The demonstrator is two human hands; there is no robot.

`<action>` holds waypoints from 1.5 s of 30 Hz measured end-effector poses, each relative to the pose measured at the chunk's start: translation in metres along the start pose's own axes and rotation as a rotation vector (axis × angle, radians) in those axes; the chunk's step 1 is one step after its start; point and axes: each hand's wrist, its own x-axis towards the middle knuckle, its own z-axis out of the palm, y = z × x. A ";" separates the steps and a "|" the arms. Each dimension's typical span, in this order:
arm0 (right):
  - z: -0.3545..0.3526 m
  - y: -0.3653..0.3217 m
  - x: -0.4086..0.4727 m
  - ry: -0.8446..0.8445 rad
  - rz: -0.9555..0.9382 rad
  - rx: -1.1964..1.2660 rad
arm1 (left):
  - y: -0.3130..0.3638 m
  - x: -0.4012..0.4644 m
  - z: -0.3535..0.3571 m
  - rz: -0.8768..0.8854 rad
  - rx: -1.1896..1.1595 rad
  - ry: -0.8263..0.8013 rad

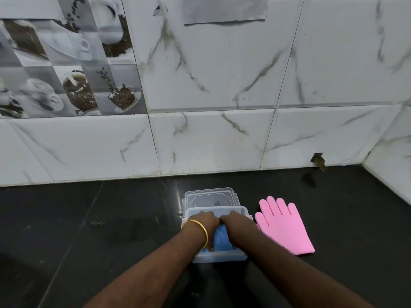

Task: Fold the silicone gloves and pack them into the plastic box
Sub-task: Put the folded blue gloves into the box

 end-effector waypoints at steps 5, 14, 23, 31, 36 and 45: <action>0.000 -0.002 -0.007 -0.044 -0.042 -0.094 | 0.001 0.001 0.005 -0.051 -0.083 -0.076; 0.013 -0.004 -0.002 -0.004 -0.054 -0.162 | 0.000 0.005 0.016 -0.049 -0.099 -0.130; 0.010 -0.006 0.000 -0.055 -0.047 -0.139 | -0.001 0.008 0.020 -0.063 -0.105 -0.170; 0.002 -0.016 -0.014 0.002 -0.012 -0.104 | 0.005 0.001 0.019 -0.092 -0.127 -0.109; 0.007 -0.013 -0.019 0.008 -0.013 -0.053 | 0.003 -0.001 0.020 -0.066 -0.114 -0.093; 0.001 -0.010 -0.021 -0.017 -0.068 -0.123 | 0.002 0.003 0.012 -0.053 -0.068 -0.166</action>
